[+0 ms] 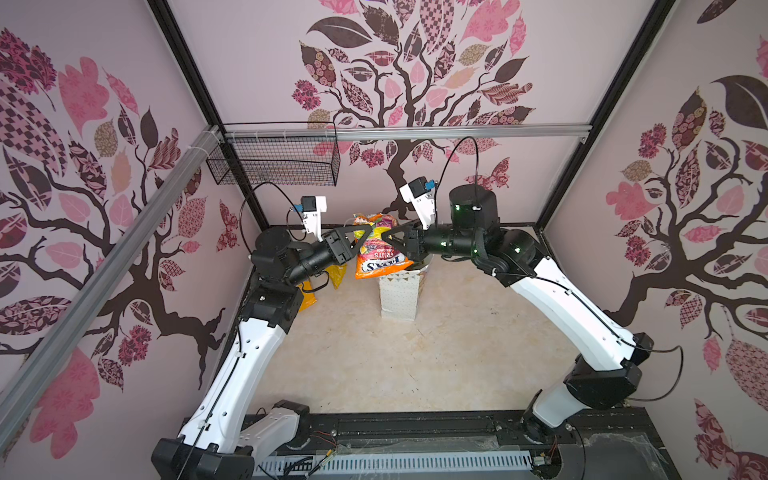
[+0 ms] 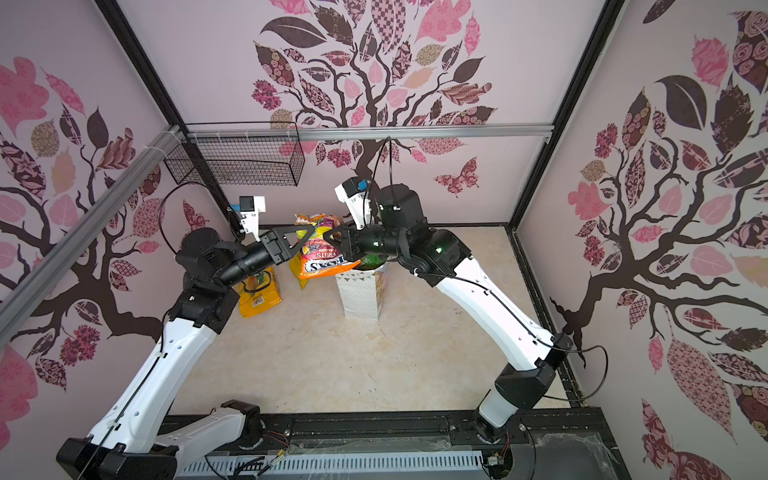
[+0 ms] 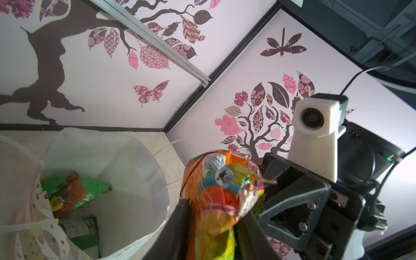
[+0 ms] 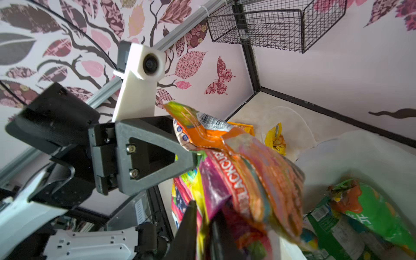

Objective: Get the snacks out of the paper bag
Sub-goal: 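Grasp the raised Fox's candy bag with the left gripper beside the right gripper, then open the right gripper and draw it back while the left holds the candy bag, then carry the Fox's candy bag to the table beside the gummy bag with left gripper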

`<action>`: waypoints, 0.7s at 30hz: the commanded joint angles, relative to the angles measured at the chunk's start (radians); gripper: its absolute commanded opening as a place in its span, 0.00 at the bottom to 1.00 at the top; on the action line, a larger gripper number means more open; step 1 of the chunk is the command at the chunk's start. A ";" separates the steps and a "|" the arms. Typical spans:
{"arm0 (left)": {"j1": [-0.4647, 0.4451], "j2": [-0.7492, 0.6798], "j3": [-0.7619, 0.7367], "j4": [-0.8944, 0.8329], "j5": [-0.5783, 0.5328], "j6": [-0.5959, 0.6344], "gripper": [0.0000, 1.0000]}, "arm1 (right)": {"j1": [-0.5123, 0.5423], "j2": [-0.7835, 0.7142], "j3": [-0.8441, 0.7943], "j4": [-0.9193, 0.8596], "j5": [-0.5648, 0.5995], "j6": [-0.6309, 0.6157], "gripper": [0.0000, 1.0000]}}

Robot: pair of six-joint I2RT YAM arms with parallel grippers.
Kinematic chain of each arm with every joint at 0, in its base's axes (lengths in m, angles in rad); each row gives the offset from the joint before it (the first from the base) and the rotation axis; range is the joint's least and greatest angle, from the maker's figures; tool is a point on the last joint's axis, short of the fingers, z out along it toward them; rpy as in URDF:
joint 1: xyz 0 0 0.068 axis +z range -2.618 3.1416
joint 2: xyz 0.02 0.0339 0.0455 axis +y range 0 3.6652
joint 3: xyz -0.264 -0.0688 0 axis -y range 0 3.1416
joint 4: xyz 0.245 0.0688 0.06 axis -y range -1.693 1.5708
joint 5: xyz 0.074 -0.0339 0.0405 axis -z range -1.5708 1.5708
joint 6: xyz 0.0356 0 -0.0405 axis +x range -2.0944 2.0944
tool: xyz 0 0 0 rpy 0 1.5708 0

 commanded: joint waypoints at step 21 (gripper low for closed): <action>0.004 -0.183 -0.012 -0.078 -0.263 0.154 0.12 | 0.006 -0.391 -0.493 0.484 0.260 -0.141 1.00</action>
